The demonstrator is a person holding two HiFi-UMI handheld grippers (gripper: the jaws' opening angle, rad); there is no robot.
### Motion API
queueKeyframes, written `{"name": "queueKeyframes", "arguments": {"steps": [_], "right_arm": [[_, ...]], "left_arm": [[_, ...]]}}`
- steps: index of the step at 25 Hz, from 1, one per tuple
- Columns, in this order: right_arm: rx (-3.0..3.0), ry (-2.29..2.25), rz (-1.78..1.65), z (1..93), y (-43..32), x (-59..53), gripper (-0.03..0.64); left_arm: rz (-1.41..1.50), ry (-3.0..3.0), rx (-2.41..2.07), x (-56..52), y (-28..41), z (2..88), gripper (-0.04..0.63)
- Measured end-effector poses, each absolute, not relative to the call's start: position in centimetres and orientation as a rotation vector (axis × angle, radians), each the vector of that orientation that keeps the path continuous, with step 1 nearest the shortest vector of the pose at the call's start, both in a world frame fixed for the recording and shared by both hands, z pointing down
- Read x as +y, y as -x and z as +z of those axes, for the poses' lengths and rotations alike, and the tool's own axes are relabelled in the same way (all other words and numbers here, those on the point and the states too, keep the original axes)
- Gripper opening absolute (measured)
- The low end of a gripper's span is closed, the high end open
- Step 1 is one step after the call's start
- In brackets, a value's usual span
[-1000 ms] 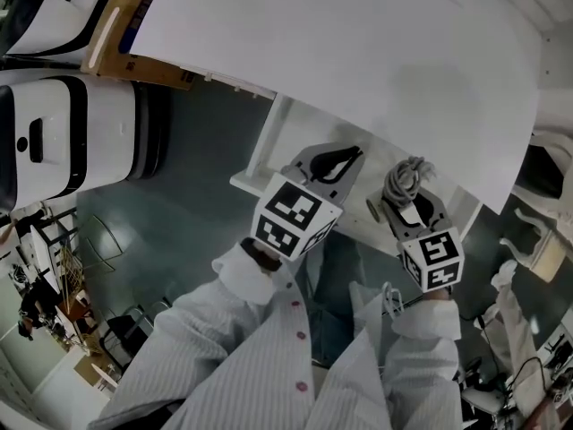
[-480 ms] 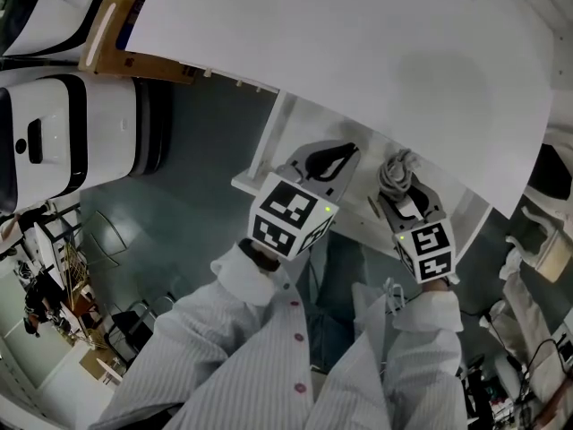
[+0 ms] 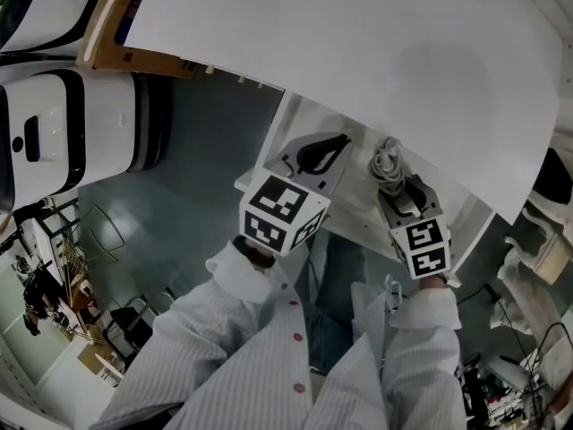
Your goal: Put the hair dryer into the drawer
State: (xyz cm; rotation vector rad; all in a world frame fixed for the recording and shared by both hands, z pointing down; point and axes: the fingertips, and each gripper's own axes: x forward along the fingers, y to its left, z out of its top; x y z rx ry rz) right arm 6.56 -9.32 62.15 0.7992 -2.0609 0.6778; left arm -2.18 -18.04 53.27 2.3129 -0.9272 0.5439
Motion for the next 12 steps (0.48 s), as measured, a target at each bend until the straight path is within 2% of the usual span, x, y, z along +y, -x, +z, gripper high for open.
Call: {"name": "queueKeyframes", "arguments": {"steps": [12], "right_arm": [[-2.009,-0.716,0.667,63.5,-5.2,-9.1,0.184]], "left_arm": [[0.530,-2.287,-0.948,-18.4,4.1,54.1,0.028]]}}
